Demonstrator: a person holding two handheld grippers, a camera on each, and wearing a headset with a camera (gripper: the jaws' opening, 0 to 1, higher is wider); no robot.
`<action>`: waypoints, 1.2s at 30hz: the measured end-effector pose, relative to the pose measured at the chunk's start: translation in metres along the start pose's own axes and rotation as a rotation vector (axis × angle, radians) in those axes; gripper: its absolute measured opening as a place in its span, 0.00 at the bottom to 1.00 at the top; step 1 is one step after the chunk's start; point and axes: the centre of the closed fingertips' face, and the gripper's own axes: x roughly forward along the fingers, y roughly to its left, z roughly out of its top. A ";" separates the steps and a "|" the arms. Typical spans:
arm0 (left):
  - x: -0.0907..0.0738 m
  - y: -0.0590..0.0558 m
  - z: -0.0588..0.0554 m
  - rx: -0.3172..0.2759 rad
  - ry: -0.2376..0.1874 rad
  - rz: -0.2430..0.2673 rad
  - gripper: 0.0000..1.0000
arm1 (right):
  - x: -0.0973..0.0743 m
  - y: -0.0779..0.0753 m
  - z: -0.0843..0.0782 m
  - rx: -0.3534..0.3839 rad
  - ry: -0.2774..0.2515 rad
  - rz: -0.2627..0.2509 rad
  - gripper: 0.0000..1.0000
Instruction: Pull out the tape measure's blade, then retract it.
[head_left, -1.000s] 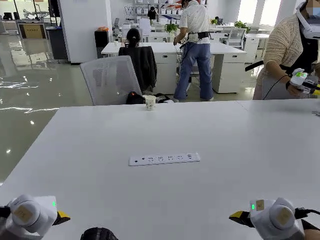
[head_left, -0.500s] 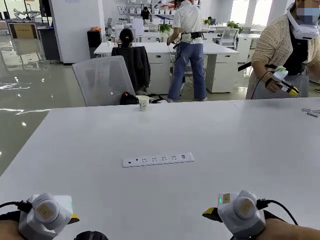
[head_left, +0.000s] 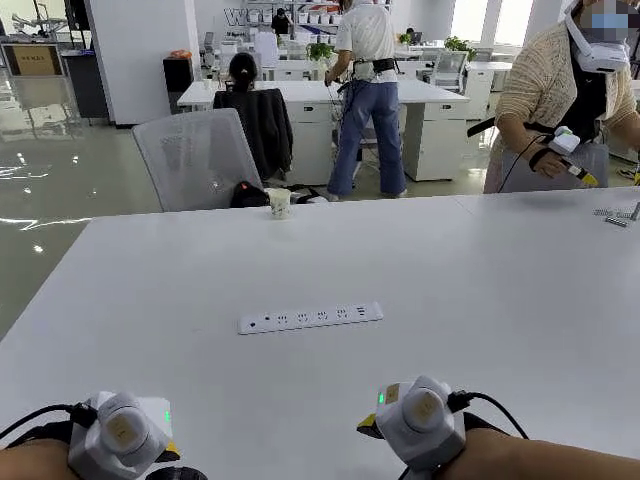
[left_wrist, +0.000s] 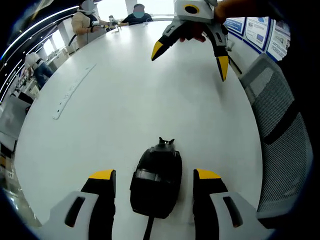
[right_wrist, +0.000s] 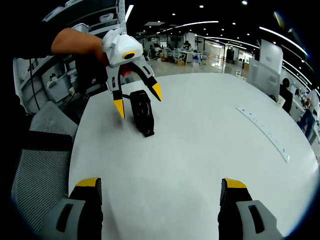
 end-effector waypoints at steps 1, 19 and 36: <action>0.001 0.001 0.001 0.001 0.002 0.000 0.57 | 0.002 0.001 0.002 -0.003 0.000 0.005 0.99; 0.012 -0.004 -0.005 0.088 0.098 0.001 0.34 | 0.030 0.016 0.033 -0.061 -0.015 0.060 0.99; 0.008 -0.017 -0.012 0.121 0.166 -0.057 0.32 | 0.058 0.023 0.041 -0.088 -0.022 0.082 0.82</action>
